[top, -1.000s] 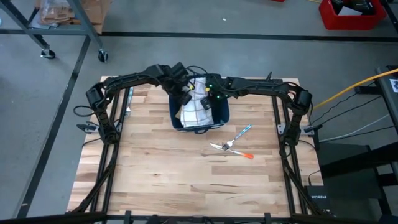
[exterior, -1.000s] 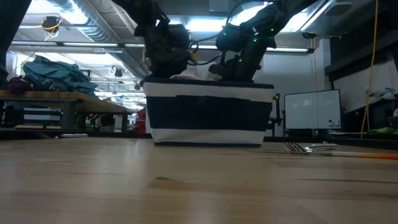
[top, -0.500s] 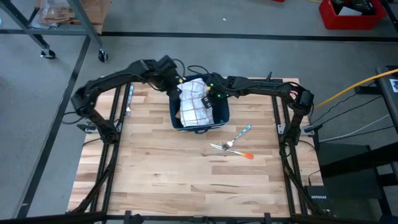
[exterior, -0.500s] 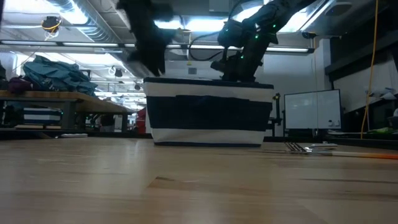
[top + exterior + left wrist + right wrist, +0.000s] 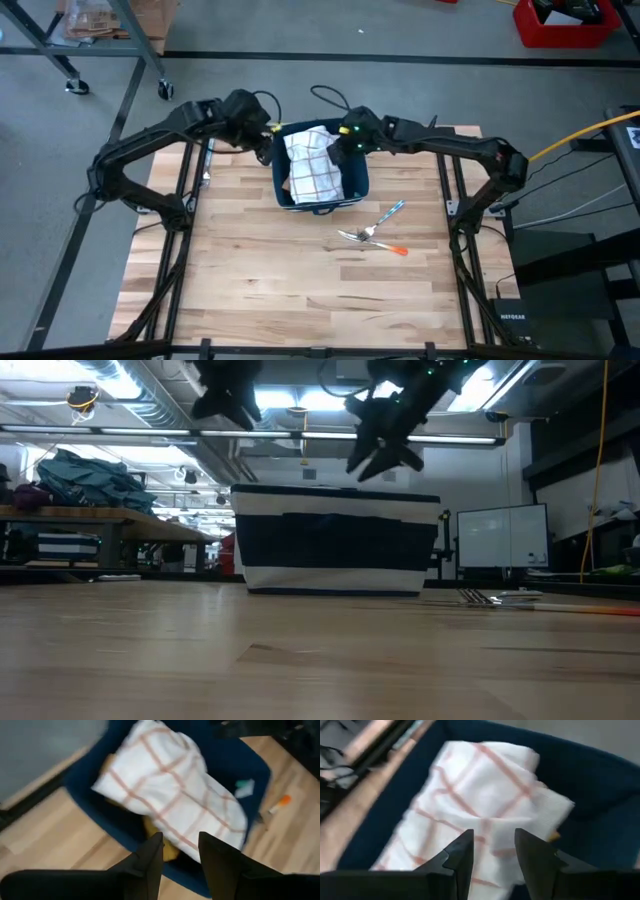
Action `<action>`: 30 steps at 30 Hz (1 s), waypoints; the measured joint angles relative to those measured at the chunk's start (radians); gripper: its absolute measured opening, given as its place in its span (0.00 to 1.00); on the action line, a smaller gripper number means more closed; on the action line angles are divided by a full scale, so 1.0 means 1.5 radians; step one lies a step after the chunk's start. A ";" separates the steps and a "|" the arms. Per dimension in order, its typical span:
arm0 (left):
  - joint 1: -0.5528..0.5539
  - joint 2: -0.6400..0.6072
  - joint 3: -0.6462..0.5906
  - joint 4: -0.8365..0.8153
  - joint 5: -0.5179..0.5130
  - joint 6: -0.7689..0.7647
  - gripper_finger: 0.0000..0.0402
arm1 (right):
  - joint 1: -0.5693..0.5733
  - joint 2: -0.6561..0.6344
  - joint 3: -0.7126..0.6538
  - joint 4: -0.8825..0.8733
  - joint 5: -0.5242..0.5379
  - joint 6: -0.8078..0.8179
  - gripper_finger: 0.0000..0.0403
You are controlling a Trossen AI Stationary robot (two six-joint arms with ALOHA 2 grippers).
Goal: Fold towel
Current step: Put the stacked folded towels into the blue laundry organizer
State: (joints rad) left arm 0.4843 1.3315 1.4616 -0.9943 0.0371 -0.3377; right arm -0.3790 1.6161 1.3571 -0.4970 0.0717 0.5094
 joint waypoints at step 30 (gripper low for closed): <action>-0.306 -0.201 -0.001 0.005 -0.116 -0.138 0.29 | 0.021 0.232 -0.002 0.171 -0.038 0.006 0.36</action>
State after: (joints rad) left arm 0.0248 1.0295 1.4601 -0.9867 -0.1374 -0.5440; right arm -0.3473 1.9639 1.3543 -0.2399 0.0144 0.5186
